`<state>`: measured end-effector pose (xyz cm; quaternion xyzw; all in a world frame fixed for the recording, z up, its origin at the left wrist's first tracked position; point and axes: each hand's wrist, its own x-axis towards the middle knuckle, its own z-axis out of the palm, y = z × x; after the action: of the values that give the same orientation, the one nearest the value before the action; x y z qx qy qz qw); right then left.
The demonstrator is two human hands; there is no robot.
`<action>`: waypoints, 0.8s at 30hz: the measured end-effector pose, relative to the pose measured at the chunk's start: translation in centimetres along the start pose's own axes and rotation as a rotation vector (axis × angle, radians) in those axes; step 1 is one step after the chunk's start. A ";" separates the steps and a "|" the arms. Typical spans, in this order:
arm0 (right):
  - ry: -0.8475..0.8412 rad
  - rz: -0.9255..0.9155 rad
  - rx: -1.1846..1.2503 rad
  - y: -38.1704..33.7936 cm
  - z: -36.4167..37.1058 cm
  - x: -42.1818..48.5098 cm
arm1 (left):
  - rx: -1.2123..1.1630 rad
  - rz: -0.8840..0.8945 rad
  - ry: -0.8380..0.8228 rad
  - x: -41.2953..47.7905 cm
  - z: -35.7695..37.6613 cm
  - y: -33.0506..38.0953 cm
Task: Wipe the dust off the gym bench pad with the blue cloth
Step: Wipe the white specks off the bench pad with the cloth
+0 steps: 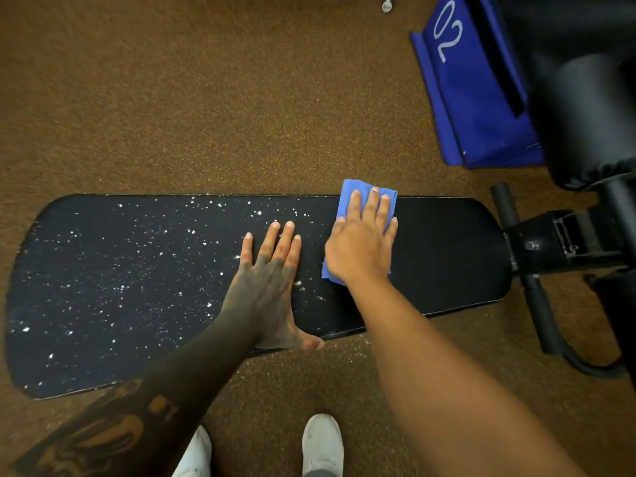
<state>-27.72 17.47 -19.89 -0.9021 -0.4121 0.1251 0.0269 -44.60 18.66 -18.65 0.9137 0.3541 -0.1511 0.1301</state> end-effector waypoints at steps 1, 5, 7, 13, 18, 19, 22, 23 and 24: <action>0.005 0.044 0.017 -1.0 0.1 0.3 | -0.004 -0.007 0.004 0.0 0.0 0.0; -0.060 -0.309 -0.020 -3.8 0.1 0.0 | 0.003 0.007 0.013 -0.2 0.1 -0.1; -0.080 -0.462 -0.037 -2.9 -0.2 0.4 | -0.006 -0.007 0.016 -0.5 0.1 -0.2; -0.032 -0.067 -0.035 -2.1 0.0 2.8 | 0.000 -0.034 0.000 -1.1 0.0 -0.6; -0.061 -0.489 -0.086 -0.7 -0.1 -0.5 | 0.017 -0.029 0.000 -1.1 0.1 -0.7; -0.085 -0.558 -0.090 0.4 -0.4 -1.2 | 0.016 -0.029 0.000 -1.1 0.0 -0.7; -0.103 -0.509 -0.096 2.2 -0.5 -0.8 | 0.001 -0.026 -0.006 -1.1 -0.1 -0.6; -0.089 -0.420 -0.089 1.9 -0.5 -0.2 | 0.002 -0.026 -0.009 -1.1 -0.1 -0.7; -0.074 -0.321 -0.072 1.1 -0.5 0.7 | 0.006 -0.026 -0.009 -1.1 -0.1 -0.7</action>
<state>-26.42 17.29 -19.73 -0.8198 -0.5558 0.1376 -0.0010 -45.81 18.50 -18.24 0.9087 0.3650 -0.1579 0.1269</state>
